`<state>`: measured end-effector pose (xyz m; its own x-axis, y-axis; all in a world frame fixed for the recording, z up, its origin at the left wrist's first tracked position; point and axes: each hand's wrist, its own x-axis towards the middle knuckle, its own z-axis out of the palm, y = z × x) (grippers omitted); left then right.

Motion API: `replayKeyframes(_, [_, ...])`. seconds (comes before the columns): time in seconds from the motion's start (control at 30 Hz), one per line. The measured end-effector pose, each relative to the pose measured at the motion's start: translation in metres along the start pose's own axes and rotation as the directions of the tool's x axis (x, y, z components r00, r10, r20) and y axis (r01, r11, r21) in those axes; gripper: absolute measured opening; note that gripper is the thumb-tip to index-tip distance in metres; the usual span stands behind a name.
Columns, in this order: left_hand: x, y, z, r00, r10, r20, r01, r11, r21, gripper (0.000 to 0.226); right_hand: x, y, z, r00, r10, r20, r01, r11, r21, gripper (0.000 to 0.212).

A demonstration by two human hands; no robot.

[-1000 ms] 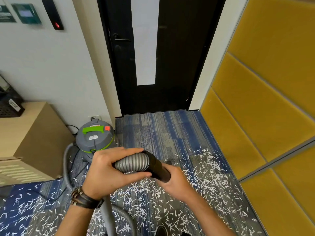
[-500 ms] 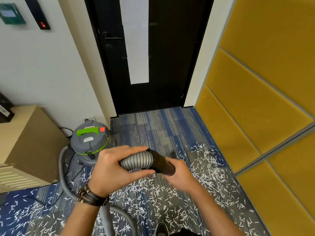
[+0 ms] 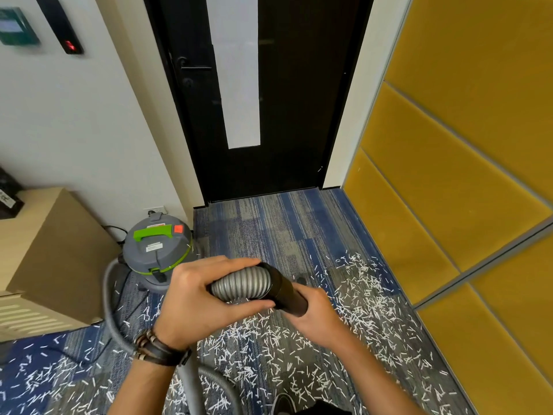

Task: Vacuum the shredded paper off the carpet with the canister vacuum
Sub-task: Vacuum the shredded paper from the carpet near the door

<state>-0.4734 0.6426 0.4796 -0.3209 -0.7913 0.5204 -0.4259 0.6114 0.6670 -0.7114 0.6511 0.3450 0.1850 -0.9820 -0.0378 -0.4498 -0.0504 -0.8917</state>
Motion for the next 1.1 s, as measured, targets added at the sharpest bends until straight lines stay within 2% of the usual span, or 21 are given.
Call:
replayKeyframes(0.17, [0.013, 0.007, -0.007, 0.999, 0.040, 0.008, -0.041, 0.999, 0.020, 0.059, 0.006, -0.010, -0.004, 0.999, -0.034, 0.022, 0.034, 0.999, 0.011, 0.028])
replayKeyframes(0.27, [0.016, 0.005, -0.007, 0.999, 0.037, 0.000, -0.037, 0.999, 0.033, 0.058, 0.012, -0.013, -0.012, 0.998, -0.044, 0.036, 0.044, 0.999, 0.001, 0.012])
replayKeyframes(0.47, [0.022, -0.017, 0.008, 0.994, -0.071, 0.086, 0.065, 0.996, 0.066, 0.058, 0.035, 0.003, -0.022, 1.000, 0.009, 0.008, -0.008, 0.997, -0.072, 0.020])
replayKeyframes(0.57, [0.020, -0.031, 0.027, 0.982, -0.118, 0.150, 0.106, 0.991, 0.085, 0.061, 0.041, 0.018, -0.025, 0.999, 0.037, 0.028, -0.034, 0.994, -0.104, 0.018])
replayKeyframes(0.7, [0.015, -0.035, 0.043, 0.973, -0.144, 0.180, 0.147, 0.989, -0.003, 0.062, 0.032, 0.034, -0.024, 0.995, 0.088, 0.045, -0.082, 0.989, -0.126, 0.026])
replayKeyframes(0.8, [0.016, -0.030, 0.044, 0.970, -0.129, 0.207, 0.143, 0.988, -0.052, 0.063, 0.019, 0.037, -0.024, 0.998, 0.069, -0.003, -0.069, 0.990, -0.121, 0.027])
replayKeyframes(0.97, [0.020, -0.024, 0.038, 0.973, -0.123, 0.194, 0.139, 0.988, -0.071, 0.063, 0.011, 0.037, -0.022, 0.997, 0.068, -0.024, -0.071, 0.989, -0.133, 0.024])
replayKeyframes(1.1, [0.023, -0.011, 0.022, 0.987, -0.122, 0.102, 0.128, 0.990, -0.056, 0.060, 0.012, 0.022, -0.021, 0.999, 0.037, 0.025, -0.034, 0.992, -0.126, 0.026])
